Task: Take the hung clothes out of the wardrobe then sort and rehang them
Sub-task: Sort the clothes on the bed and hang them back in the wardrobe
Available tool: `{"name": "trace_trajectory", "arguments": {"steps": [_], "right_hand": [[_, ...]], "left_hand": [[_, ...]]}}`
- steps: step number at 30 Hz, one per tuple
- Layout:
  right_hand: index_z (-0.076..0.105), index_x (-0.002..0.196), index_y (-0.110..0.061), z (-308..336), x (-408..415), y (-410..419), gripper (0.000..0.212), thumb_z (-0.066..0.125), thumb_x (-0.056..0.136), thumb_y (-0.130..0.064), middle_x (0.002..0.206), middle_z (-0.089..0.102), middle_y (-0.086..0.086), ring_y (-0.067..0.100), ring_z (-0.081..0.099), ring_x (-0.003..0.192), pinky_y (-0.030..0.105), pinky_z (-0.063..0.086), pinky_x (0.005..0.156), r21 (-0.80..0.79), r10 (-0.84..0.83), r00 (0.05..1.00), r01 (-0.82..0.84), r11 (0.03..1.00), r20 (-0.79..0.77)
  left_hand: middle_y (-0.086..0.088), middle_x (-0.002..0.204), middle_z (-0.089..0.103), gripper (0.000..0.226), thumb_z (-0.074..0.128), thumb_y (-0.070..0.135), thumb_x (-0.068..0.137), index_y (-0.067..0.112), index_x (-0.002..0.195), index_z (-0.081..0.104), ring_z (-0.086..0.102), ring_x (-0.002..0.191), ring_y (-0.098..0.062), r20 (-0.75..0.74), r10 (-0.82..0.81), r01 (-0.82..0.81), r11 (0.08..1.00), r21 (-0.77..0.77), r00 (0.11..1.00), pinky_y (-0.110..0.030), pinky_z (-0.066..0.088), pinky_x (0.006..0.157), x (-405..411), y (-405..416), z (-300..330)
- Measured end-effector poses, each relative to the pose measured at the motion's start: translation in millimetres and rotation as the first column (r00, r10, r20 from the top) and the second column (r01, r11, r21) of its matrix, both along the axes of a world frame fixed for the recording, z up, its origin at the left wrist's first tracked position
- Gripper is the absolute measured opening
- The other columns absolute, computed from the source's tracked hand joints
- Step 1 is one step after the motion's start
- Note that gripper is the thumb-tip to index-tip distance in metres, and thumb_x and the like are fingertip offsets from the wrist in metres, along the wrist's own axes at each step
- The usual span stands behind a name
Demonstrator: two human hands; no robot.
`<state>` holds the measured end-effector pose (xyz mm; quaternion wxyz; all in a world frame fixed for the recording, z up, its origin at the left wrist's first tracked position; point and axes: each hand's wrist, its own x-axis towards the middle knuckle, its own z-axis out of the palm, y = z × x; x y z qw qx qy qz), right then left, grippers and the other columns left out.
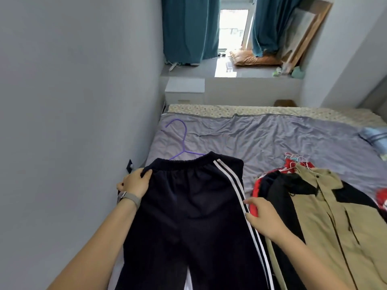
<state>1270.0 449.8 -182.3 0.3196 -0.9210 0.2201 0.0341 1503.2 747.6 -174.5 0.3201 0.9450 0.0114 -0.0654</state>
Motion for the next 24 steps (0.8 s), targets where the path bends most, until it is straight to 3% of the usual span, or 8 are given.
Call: {"name": "trace_trajectory", "arguments": {"steps": [4,7,10,14,16,20,24], "right_hand": [[0.06,0.12,-0.024,-5.7,-2.6,2.0,0.037,0.062,0.084,-0.017,0.114,0.06,-0.006,0.012,0.053,0.113,0.024,0.04,0.097,0.003,-0.065,0.994,0.066,0.998,-0.085],[0.063,0.114,-0.025,-9.3,-4.6,1.3,0.031,0.062,0.085,-0.016,0.109,0.062,-0.01,0.005,0.055,0.106,0.007,0.037,0.085,0.008,-0.12,0.99,0.121,0.993,-0.071],[0.063,0.111,-0.022,-10.5,-9.5,2.5,0.027,0.06,0.086,-0.012,0.103,0.062,-0.01,0.002,0.055,0.096,-0.001,0.035,0.076,0.015,-0.16,0.984,0.162,0.987,-0.082],[0.064,0.109,-0.02,-19.1,-19.6,5.6,0.025,0.058,0.087,-0.009,0.099,0.06,-0.013,0.0,0.055,0.094,-0.002,0.035,0.076,0.041,-0.19,0.972,0.198,0.979,-0.138],[0.064,0.106,-0.023,-25.9,-22.4,9.3,0.025,0.057,0.086,-0.009,0.098,0.06,-0.014,0.001,0.056,0.094,0.0,0.038,0.079,0.061,-0.202,0.964,0.215,0.975,-0.174],[0.06,0.098,-0.033,-44.7,-19.6,17.0,0.028,0.059,0.083,-0.01,0.102,0.063,-0.013,0.0,0.058,0.096,0.018,0.046,0.094,0.134,-0.194,0.954,0.228,0.964,-0.227],[0.064,0.108,-0.022,-57.5,-12.0,22.8,0.027,0.056,0.085,-0.01,0.101,0.061,-0.013,0.001,0.056,0.094,0.008,0.038,0.082,0.155,-0.153,0.957,0.195,0.968,-0.245]], "left_hand": [[-0.004,0.108,0.065,0.033,0.04,0.049,0.092,0.03,0.104,0.064,0.047,0.119,-0.032,-0.055,-0.062,0.063,0.998,0.017,0.997,-0.047,0.022,0.107,68.3,-20.8,-17.4],[-0.004,0.107,0.065,0.035,0.04,0.049,0.093,0.027,0.105,0.065,0.048,0.115,-0.031,-0.046,-0.125,0.128,0.99,0.065,0.991,-0.044,0.025,0.106,99.5,-32.4,-35.7],[-0.008,0.123,0.059,0.037,0.053,0.044,0.089,0.02,0.116,0.061,0.047,0.119,-0.033,-0.009,-0.201,0.2,0.966,0.163,0.98,-0.043,0.033,0.103,115.3,-41.7,-65.3],[-0.005,0.144,0.04,0.057,0.066,0.035,0.082,0.011,0.131,0.049,0.038,0.13,-0.031,0.002,-0.275,0.269,0.942,0.199,0.961,-0.046,0.024,0.11,101.6,-55.0,-99.1],[-0.005,0.143,0.042,0.055,0.064,0.034,0.084,0.011,0.131,0.048,0.037,0.131,-0.028,-0.032,-0.339,0.339,0.922,0.188,0.94,-0.045,0.026,0.109,81.3,-58.1,-112.5],[-0.004,0.137,0.05,0.045,0.065,0.028,0.084,0.012,0.125,0.055,0.043,0.127,-0.026,-0.074,-0.393,0.399,0.909,0.123,0.917,-0.042,0.034,0.106,33.1,-55.7,-129.5],[0.001,0.14,0.046,0.044,0.062,0.028,0.087,0.017,0.129,0.052,0.038,0.131,-0.023,-0.156,-0.401,0.414,0.908,0.066,0.903,-0.04,0.036,0.104,-8.9,-58.0,-133.4]]}}
